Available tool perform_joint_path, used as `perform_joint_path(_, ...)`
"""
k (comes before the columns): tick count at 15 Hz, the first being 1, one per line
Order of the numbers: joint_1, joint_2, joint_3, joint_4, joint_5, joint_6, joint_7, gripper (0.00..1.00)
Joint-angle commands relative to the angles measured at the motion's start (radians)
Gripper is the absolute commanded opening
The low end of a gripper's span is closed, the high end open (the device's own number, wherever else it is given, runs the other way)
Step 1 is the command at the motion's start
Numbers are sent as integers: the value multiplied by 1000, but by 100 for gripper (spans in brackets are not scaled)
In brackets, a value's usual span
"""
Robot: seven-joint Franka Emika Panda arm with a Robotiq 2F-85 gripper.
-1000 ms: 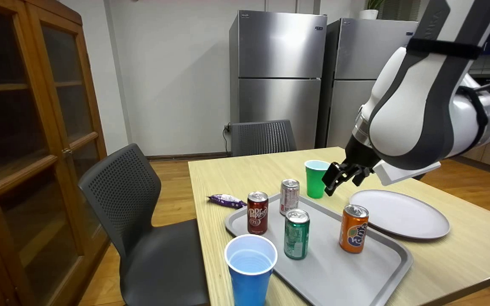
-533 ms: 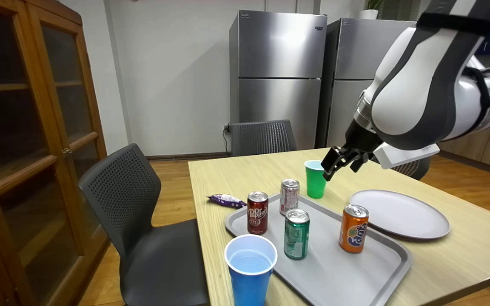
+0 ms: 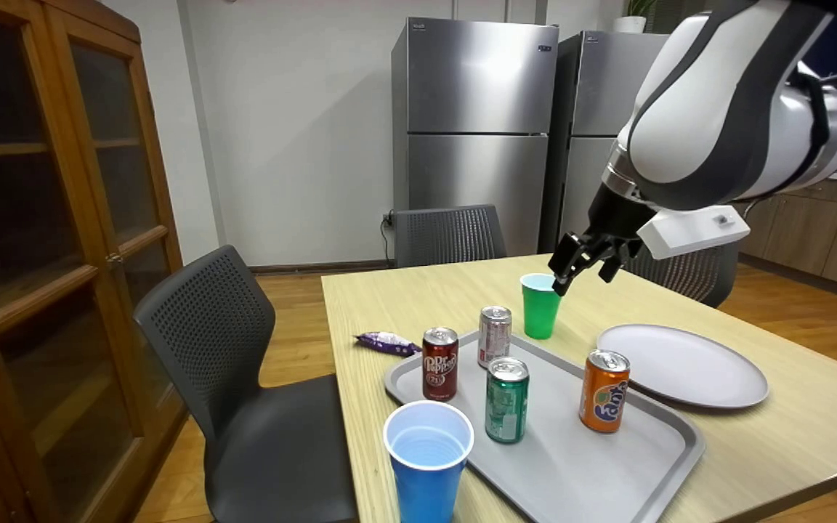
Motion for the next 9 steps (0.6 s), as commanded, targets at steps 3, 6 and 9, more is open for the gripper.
perform_joint_path(3, -5, -52, -4, 49, -15, -159, -39, 100)
perform_joint_path(6, -148, -26, 135, 47, -47, -130, 14, 100)
perform_joint_path(9, -149, -28, 137, 49, -44, -140, 9, 100)
